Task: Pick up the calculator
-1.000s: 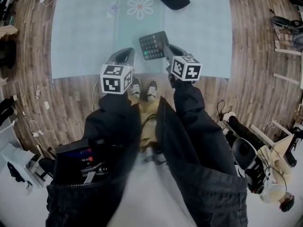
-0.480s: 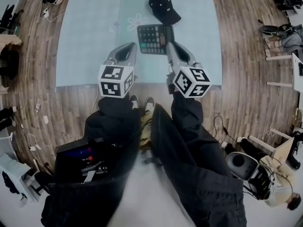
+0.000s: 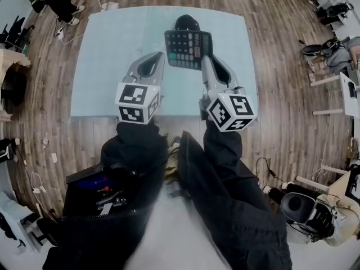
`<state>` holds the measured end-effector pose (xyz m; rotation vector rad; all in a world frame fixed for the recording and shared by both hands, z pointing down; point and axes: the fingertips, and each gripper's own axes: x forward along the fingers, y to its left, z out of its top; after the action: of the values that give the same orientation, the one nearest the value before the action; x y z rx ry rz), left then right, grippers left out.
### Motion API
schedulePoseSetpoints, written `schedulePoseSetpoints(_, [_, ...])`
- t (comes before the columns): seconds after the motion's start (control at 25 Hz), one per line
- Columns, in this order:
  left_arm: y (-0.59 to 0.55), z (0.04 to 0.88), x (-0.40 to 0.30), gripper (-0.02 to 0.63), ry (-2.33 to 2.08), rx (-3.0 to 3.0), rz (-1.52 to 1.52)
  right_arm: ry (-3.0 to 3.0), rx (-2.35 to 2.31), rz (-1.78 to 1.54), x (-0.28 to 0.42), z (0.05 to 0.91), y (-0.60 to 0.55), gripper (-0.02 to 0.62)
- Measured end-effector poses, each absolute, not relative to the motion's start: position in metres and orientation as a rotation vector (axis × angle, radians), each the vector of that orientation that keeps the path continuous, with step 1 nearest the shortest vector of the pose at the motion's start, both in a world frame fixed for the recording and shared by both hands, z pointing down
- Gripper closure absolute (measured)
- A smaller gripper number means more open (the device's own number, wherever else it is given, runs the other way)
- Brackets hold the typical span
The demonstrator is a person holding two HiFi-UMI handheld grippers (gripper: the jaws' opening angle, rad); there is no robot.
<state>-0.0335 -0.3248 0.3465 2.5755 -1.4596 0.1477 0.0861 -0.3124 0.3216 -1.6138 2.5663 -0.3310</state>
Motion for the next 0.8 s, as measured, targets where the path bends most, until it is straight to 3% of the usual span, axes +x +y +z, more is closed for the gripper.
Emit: schedulePoseSetpoints(0.8, [-0.334, 0.277, -0.027, 0.607, -1.549, 2.737, -0.028, 2.533, -1.607, 0.046, 0.087, 0.249, -0.308, 0.554])
